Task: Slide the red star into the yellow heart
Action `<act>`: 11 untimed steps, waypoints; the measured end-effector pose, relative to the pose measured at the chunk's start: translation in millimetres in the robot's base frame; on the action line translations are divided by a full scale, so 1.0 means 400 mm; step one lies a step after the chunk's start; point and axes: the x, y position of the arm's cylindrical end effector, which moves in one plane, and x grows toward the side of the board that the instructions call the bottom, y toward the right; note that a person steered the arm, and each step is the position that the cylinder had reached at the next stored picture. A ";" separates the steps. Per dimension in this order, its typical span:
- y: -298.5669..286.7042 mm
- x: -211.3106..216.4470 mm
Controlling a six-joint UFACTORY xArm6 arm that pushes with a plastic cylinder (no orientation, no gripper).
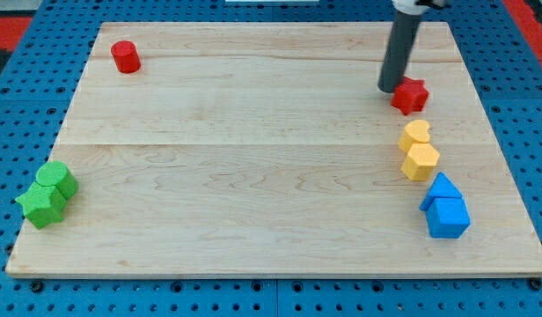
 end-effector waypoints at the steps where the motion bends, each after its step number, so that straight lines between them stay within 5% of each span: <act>1: -0.022 0.037; 3: 0.045 -0.070; 4: 0.161 -0.044; 11: 0.132 0.043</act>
